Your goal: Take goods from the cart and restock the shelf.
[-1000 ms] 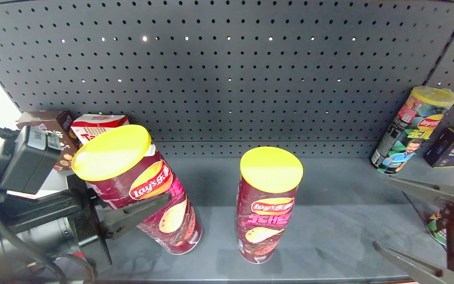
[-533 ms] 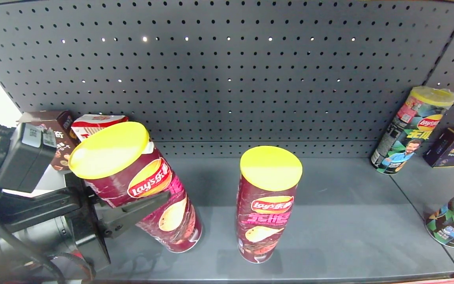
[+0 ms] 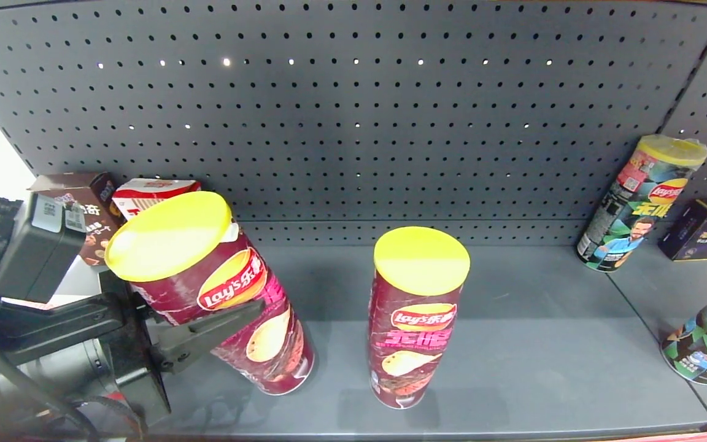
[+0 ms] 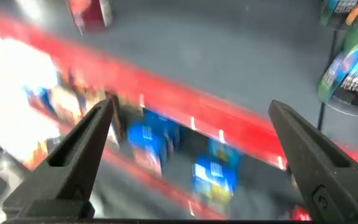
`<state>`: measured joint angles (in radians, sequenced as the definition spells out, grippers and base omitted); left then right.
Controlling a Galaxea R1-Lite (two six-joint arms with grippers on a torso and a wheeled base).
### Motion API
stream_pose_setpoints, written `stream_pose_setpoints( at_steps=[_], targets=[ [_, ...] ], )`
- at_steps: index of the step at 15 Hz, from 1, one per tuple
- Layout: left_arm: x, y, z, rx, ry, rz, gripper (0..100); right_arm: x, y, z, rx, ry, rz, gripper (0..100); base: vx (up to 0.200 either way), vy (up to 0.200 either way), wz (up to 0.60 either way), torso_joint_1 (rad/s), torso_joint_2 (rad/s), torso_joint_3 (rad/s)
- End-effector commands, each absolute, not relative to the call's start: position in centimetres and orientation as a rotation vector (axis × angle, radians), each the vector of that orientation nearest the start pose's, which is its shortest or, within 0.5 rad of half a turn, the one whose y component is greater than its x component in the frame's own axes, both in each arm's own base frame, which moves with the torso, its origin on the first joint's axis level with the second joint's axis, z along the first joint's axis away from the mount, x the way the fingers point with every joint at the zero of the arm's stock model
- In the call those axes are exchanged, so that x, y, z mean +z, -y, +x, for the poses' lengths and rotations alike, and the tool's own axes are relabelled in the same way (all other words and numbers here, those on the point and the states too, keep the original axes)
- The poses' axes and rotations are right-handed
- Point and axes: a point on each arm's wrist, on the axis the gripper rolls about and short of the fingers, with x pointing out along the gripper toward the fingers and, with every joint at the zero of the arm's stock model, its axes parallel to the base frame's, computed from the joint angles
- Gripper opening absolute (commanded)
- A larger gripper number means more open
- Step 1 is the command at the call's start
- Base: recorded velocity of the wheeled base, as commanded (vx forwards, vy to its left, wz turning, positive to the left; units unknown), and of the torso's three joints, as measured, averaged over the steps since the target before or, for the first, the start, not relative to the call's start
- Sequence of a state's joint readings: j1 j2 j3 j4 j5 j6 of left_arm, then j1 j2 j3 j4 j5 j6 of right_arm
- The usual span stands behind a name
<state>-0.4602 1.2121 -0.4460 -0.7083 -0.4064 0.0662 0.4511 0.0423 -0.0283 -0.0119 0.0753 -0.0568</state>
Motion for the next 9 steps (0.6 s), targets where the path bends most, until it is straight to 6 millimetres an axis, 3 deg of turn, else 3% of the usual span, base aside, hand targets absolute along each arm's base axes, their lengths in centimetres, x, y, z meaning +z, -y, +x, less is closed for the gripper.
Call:
stream_pose_setpoints(
  at_steps=[1, 4, 6, 8, 9],
  targets=[
    [20.88, 8.53, 15.13, -0.871, -0.030, 0.063, 0, 8.26, 0.89, -2.27, 0.532, 0.054, -0.050, 100, 0.000, 0.000, 0.00, 0.000, 0.00, 0.000],
    [21.06, 8.63, 15.21, -0.876, -0.023, 0.063, 0, 8.25, 0.95, -2.24, 0.505, 0.053, -0.057, 100, 0.000, 0.000, 0.00, 0.000, 0.00, 0.000],
    [21.12, 8.62, 15.23, -0.879, -0.020, 0.063, 0, 8.21, 1.16, -2.14, 0.379, 0.047, -0.067, 100, 0.000, 0.000, 0.00, 0.000, 0.00, 0.000],
    [21.13, 8.61, 15.19, -0.880, -0.021, 0.061, 0, 8.20, 1.05, -2.17, 0.423, 0.056, -0.092, 100, 0.000, 0.000, 0.00, 0.000, 0.00, 0.000],
    [21.10, 8.62, 15.22, -0.882, -0.022, 0.061, 0, 8.18, 0.79, -2.30, 0.551, 0.072, -0.123, 100, 0.000, 0.000, 0.00, 0.000, 0.00, 0.000]
  ],
)
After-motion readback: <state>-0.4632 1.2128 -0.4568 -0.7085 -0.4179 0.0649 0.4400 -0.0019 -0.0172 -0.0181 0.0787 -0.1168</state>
